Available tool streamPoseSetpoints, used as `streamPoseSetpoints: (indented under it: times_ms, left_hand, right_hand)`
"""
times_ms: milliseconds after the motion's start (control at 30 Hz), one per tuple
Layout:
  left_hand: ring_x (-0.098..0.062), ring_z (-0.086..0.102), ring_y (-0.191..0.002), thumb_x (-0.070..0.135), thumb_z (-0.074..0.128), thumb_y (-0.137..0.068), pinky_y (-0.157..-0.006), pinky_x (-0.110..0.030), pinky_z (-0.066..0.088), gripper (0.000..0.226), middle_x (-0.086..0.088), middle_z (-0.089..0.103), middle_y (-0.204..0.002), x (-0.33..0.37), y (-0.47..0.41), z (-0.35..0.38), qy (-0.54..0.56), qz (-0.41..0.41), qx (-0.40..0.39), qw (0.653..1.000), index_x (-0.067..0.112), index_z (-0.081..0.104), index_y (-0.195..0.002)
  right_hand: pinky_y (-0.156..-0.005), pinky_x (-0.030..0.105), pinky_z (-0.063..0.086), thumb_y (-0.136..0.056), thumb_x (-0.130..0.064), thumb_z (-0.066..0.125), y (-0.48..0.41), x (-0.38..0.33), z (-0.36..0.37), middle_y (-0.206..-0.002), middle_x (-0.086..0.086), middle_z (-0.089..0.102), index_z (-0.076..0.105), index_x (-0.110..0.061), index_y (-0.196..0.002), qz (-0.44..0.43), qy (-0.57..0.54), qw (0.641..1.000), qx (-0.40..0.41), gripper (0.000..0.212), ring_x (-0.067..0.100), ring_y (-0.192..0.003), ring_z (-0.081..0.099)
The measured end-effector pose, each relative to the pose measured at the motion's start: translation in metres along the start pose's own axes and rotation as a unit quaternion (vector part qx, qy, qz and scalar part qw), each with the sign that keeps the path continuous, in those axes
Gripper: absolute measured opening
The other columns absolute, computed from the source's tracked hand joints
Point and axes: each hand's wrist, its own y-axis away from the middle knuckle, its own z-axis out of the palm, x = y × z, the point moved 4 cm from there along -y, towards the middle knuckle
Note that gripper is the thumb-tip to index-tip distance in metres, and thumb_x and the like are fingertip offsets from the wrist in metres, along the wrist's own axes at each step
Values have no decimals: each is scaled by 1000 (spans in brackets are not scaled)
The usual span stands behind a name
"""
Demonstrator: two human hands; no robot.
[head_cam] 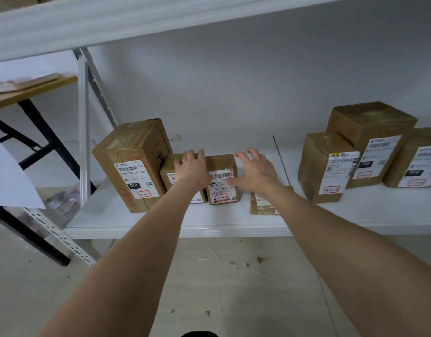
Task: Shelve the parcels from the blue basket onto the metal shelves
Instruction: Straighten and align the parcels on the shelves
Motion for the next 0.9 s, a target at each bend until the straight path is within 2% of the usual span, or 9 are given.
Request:
streamPoseSetpoints:
  times_ms: [67,133,233,300,367,500,600,733,900]
  left_hand:
    - [-30,26,-141,18,61,-86,-114,-43,26,73,-10,22,-154,21,4,-5,10,62,37,997,21,22,-148]
    - [-27,27,-140,17,57,-88,-113,-40,27,68,-7,24,-154,45,9,-3,-11,126,47,991,24,25,-148]
    - [-28,32,-137,18,51,-92,-102,-41,38,56,-7,32,-149,59,10,9,-35,127,-2,991,27,33,-145]
    - [-27,47,-124,11,48,-91,-84,-38,48,54,-4,45,-139,53,7,13,-13,106,-41,993,29,41,-140]
    - [-26,54,-116,4,45,-89,-78,-36,51,59,-3,52,-134,47,5,13,-2,110,-52,993,33,43,-140]
    - [-24,44,-129,2,42,-90,-95,-35,46,62,0,41,-147,42,3,14,22,129,-56,990,33,40,-143]
    - [-22,35,-137,4,42,-91,-103,-35,40,62,2,32,-153,38,2,17,36,135,-49,989,33,37,-145]
    - [-21,32,-139,3,42,-90,-107,-36,38,60,2,31,-154,36,0,18,62,132,-45,988,31,40,-144]
    - [-24,31,-140,2,43,-89,-107,-41,40,63,-1,25,-156,37,3,19,71,131,-82,985,29,36,-146]
  right_hand:
    - [-104,45,34,-62,-70,74,12,24,0,-150,6,28,26,-28,-148,27,82,993,-85,107,29,-135,32]
    - [-94,42,39,-62,-56,80,25,44,6,-140,7,34,31,-24,-144,49,171,972,-157,100,30,-128,38]
    - [-81,39,41,-74,-26,76,33,56,14,-126,9,37,40,-21,-137,51,219,965,-132,72,28,-115,47]
    - [-89,40,44,-82,-19,69,31,55,19,-129,11,34,38,-23,-139,56,201,972,-110,65,29,-115,47]
    - [-97,40,40,-84,-17,66,27,49,24,-134,12,35,34,-22,-141,58,184,977,-96,66,30,-119,45]
    - [-99,39,37,-85,-12,62,21,35,31,-135,9,48,37,-12,-136,64,185,980,-25,57,32,-128,40]
    - [-97,36,39,-84,-11,62,17,30,37,-135,10,44,40,-14,-136,85,190,978,-17,56,30,-125,41]
    - [-96,33,42,-86,-11,62,12,28,39,-132,12,36,42,-13,-136,87,179,980,-28,54,28,-119,43]
    - [-96,39,43,-90,-14,58,16,29,26,-131,13,36,35,-14,-143,41,156,982,-95,58,30,-121,42]
